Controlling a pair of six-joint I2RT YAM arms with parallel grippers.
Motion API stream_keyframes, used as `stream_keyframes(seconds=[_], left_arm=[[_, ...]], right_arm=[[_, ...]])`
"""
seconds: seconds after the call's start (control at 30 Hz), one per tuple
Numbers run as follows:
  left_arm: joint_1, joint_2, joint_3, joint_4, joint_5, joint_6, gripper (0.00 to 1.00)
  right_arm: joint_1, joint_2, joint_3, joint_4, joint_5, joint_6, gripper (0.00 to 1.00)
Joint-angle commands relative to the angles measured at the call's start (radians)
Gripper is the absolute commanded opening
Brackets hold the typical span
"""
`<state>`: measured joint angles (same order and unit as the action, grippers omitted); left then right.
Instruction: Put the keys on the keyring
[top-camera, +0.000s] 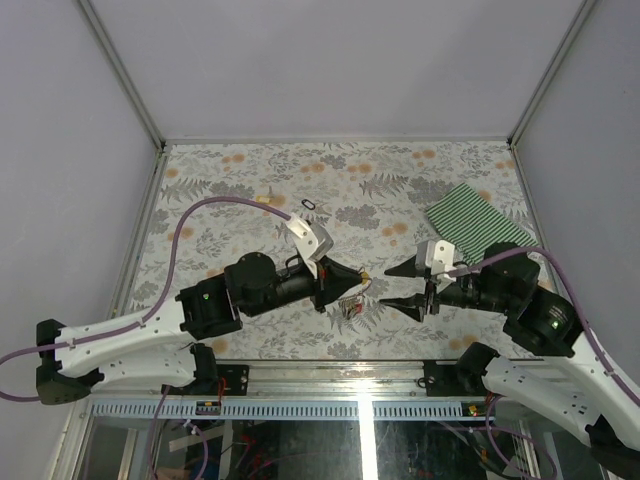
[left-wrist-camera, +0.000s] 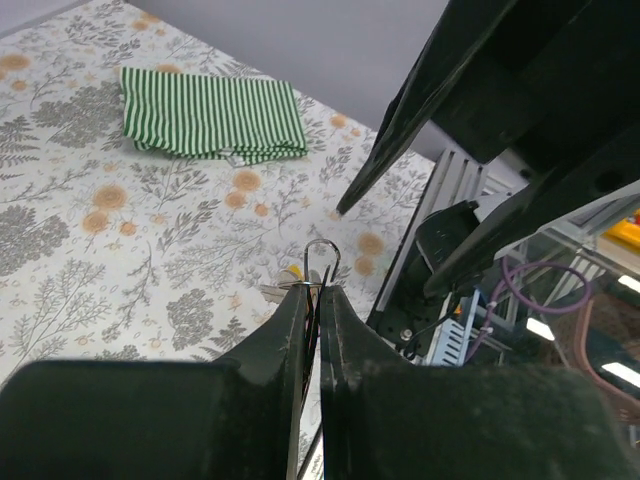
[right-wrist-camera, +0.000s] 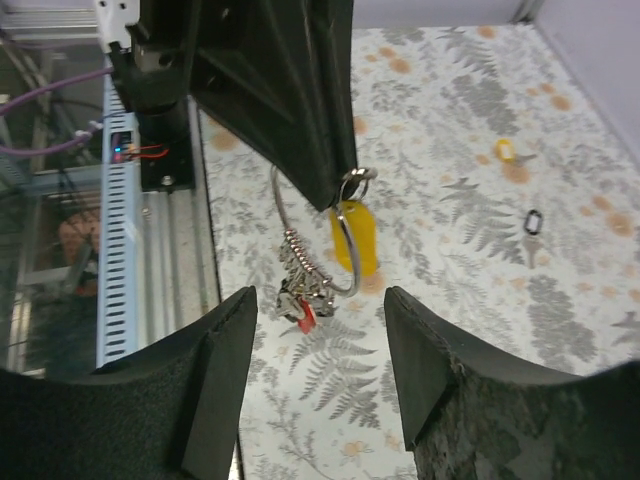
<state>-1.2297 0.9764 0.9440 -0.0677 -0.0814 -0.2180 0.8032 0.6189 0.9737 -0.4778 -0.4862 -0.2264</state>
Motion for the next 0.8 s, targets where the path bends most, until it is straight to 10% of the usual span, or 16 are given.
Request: stream_keyframes(seconds=[0.0, 0.77], left_arm=[[0.0, -0.047, -0.005, 0.132, 0.036, -0.045, 0.0], [0.0, -0.024, 0.114, -0.032, 0.029, -0.023, 0.0]], right_arm=[[0.003, 0.026, -0.015, 0.064, -0.101, 0.093, 0.61], [0.004, 0.031, -0.188, 0.31, -0.026, 0.181, 0.48]])
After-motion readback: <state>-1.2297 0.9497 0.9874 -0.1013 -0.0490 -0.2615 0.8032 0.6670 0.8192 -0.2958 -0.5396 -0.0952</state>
